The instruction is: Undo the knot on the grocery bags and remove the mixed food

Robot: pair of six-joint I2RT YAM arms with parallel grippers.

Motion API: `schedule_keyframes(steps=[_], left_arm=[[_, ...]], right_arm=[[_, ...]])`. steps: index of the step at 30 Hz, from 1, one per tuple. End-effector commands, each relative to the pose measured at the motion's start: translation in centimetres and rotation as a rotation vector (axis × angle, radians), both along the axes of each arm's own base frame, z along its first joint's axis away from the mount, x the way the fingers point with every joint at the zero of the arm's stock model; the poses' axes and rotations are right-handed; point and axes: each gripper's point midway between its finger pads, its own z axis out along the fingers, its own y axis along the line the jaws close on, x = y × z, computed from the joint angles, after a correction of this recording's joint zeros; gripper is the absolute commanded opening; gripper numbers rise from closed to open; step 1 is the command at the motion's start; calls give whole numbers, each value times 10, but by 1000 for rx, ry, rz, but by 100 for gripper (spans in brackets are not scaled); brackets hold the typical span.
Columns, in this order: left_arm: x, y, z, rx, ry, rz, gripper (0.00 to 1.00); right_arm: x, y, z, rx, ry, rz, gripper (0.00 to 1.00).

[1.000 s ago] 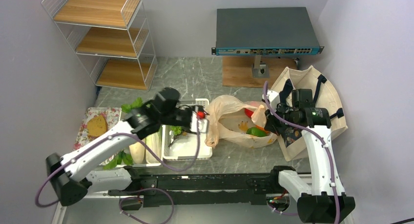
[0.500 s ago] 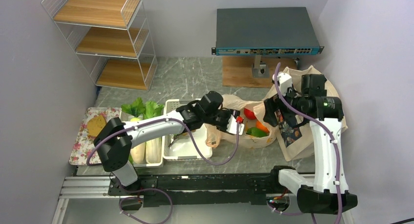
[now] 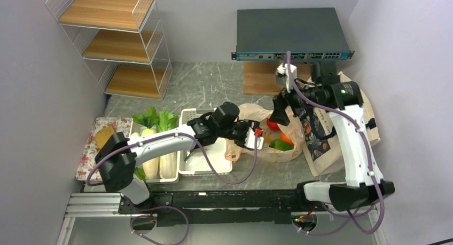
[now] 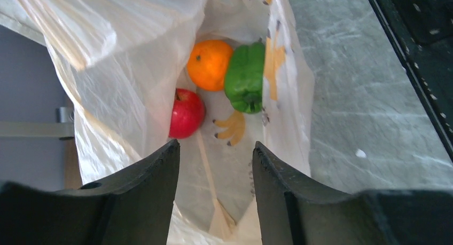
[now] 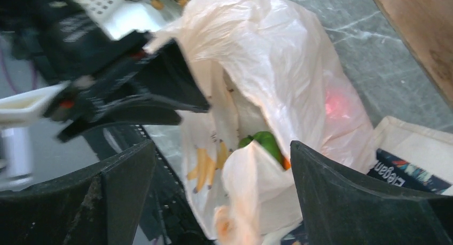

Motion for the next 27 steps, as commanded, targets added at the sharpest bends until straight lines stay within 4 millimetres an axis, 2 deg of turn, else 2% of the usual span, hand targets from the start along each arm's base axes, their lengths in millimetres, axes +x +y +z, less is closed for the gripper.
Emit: schedule_keyframes(steps=[1,5,8,10,12,14,16,17,18,20,23,25,27], left_arm=[[-14,20,12,-25,5,-12,56],[-15,26,6,1,4,-8,58],[-15,29,0,16,-1,-7,59],[-17,32,-5,26,-6,-12,59],[-18,35,-8,31,-6,-9,60],[-18,36,-11,37,-5,-2,60],[-14,34,-14,42,-5,10,60],[-12,33,-14,45,-7,18,60],[-9,31,-14,47,-13,24,60],[-6,29,-13,44,-30,21,59],[-10,25,-8,19,-55,-6,54],[-15,23,-5,4,-78,-33,52],[-19,17,-5,-9,-107,-57,51]], right_arm=[[44,-11,-15,-181,-65,-50,96],[36,-28,-51,-324,-22,43,97],[31,-53,-86,-480,27,57,96],[27,-70,-99,-568,62,44,92],[16,-79,-106,-602,107,48,81],[7,-78,-108,-585,129,62,60],[11,-67,-103,-525,104,51,31],[18,-59,-95,-478,76,39,12],[27,-48,-87,-422,51,21,0],[47,-24,-67,-298,2,4,0],[63,14,-32,-140,-76,49,0],[55,30,-14,-93,-116,114,0],[39,35,-3,-61,-129,159,0]])
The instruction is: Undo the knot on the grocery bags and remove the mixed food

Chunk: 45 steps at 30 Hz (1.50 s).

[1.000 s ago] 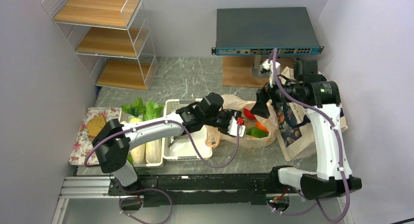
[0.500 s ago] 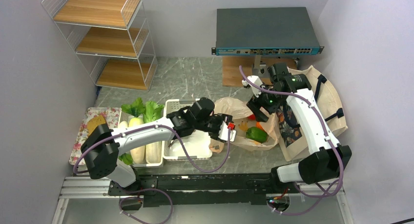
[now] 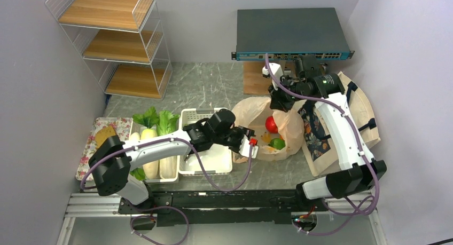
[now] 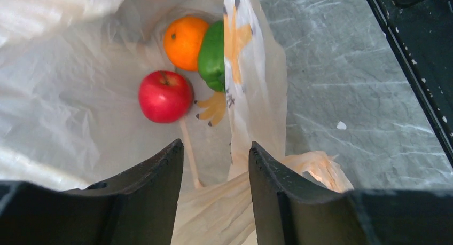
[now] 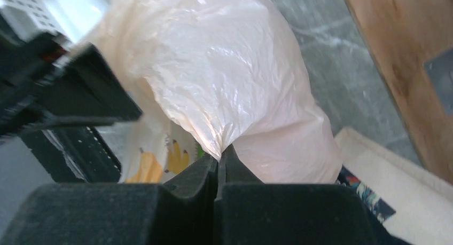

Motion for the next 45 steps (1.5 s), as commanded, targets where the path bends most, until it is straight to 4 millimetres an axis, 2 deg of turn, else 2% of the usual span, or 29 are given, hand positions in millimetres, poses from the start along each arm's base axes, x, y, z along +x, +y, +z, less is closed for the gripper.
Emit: schedule_keyframes(steps=[1,3,6,9,13,18,22,26,28,31,35,36,39,45], left_arm=[[-7,-20,21,-85,-96,-73,51],[-8,-28,17,-82,-91,-80,51],[-5,-44,6,-69,-90,-77,51],[-6,-60,-5,-49,-86,-97,54],[-7,-80,-9,-58,-56,-108,57],[-4,-103,-12,-87,-37,-87,57],[6,-120,-9,-122,-36,-41,54],[15,-127,4,-175,-36,9,50],[14,-130,2,-169,-40,-6,49],[14,-137,-18,-101,-30,-15,54],[13,-142,-52,2,-30,-41,83],[15,-143,-57,13,-33,-34,87],[23,-148,-74,57,-20,2,92],[29,-144,-118,216,2,16,91]], right_arm=[[-23,33,48,178,-79,125,0],[-45,24,34,138,-40,141,0],[-73,-5,-13,3,51,95,0],[-94,-31,-41,-106,88,33,0],[-108,-53,-57,-189,104,-41,0],[-95,-58,-57,-167,90,-166,0],[-79,-53,-51,-111,88,-229,0],[-70,-50,-40,-54,87,-257,0],[-63,-51,-35,-45,71,-268,0],[-52,-53,-22,-17,47,-290,0],[-44,-57,-15,-19,49,-300,0],[-45,-58,-15,-21,49,-299,0],[-47,-60,-16,-26,47,-303,0],[-51,-60,-22,-26,68,-309,0]])
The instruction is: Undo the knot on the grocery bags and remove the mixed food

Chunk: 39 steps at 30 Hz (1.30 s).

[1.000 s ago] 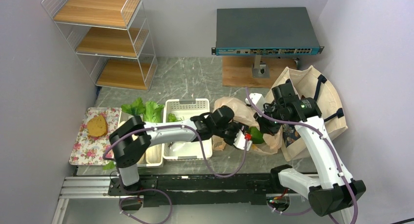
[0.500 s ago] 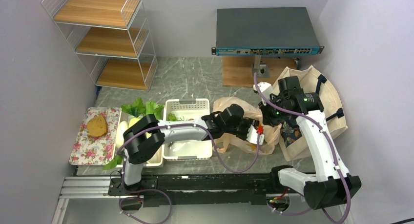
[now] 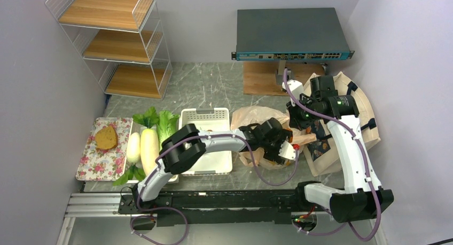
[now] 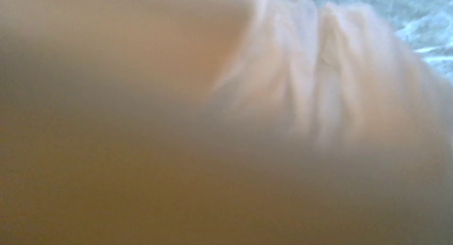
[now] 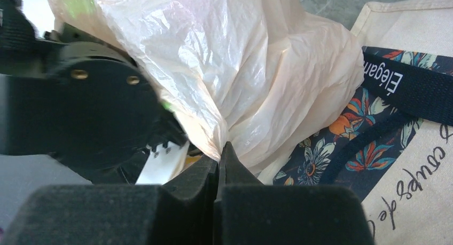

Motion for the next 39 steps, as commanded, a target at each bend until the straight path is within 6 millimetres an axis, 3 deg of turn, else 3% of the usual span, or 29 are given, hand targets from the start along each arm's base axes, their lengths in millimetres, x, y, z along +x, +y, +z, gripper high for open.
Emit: schedule_keyframes(steps=[1,4,6,8,9,12,16,24,26,29,33,39], left_arm=[[0,7,-23,125,7,2,89],[-1,16,-37,188,24,15,81],[-3,20,-34,200,38,21,72],[-8,21,-16,167,52,16,48],[-9,20,5,119,47,19,38],[-15,22,54,1,39,25,20],[-30,33,112,-98,55,-6,15],[-49,80,192,-179,152,-14,10],[-56,105,210,-175,200,-35,10],[-61,151,221,-131,288,-40,13],[-52,235,212,-22,372,60,20],[-5,386,179,102,346,507,18]], right_arm=[[0,1,5,12,-24,-12,0],[-2,-1,2,6,-22,-11,0],[-2,-1,-1,5,-20,-12,0],[-2,0,-2,7,-17,-12,0],[-2,0,-3,9,-17,-12,0],[0,0,-4,10,-24,-9,0],[4,2,-7,18,-32,-7,0],[11,4,-7,39,-53,-32,0],[12,4,-6,43,-60,-39,0],[13,4,-8,45,-58,-37,0],[15,4,-9,48,-61,-34,0],[15,5,-10,49,-65,-23,0]])
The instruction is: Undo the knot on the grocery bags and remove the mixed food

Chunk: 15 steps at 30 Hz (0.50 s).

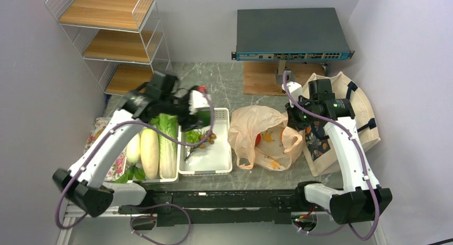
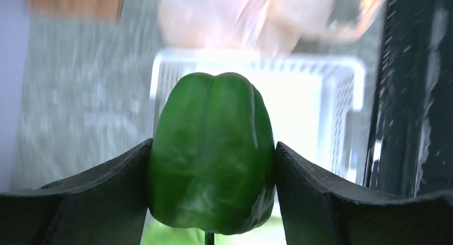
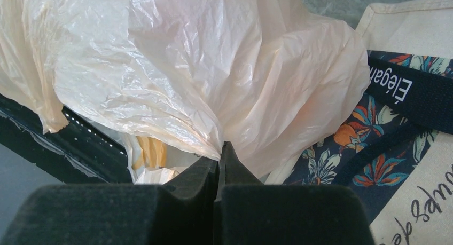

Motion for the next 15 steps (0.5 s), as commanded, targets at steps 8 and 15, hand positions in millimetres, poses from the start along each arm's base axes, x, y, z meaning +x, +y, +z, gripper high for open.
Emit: schedule_keyframes(steps=[8,15], left_arm=[[27,272,-72,502,47,604,18],[58,365,-66,717,71,694,19]], right_arm=[[11,7,3,38,-39,32,0],[14,9,1,46,-28,40,0]])
